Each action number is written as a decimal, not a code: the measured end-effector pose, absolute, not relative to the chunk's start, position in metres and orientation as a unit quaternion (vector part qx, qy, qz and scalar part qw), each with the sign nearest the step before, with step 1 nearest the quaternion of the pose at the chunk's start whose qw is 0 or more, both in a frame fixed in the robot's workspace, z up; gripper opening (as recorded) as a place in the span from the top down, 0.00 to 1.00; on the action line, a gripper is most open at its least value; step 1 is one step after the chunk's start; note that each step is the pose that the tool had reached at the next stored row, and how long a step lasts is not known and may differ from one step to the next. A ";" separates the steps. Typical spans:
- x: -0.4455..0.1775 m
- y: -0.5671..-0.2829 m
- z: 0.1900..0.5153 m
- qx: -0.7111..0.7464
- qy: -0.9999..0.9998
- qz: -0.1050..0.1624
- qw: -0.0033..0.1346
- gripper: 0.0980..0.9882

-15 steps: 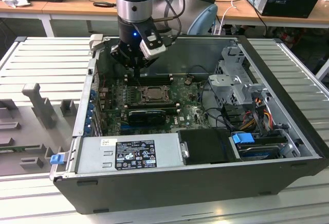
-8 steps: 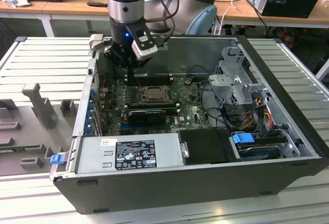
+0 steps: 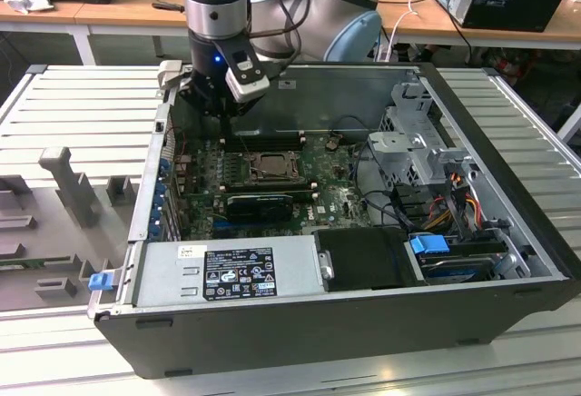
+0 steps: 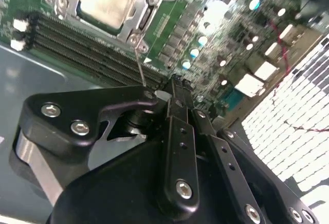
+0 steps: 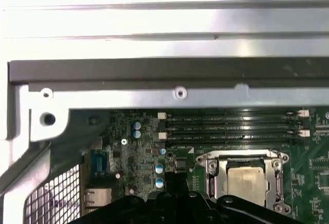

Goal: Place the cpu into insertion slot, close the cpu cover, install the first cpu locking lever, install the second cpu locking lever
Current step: 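Install the first cpu locking lever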

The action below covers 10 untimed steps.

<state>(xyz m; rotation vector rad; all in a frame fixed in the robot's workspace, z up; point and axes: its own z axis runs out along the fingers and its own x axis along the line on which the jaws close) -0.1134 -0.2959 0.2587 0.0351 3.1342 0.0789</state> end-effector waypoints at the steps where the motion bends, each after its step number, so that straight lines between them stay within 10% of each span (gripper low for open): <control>1: -0.113 -0.292 0.258 0.011 1.000 0.025 0.003 0.99; 10: -0.099 -0.287 0.257 0.010 1.000 0.025 0.003 0.99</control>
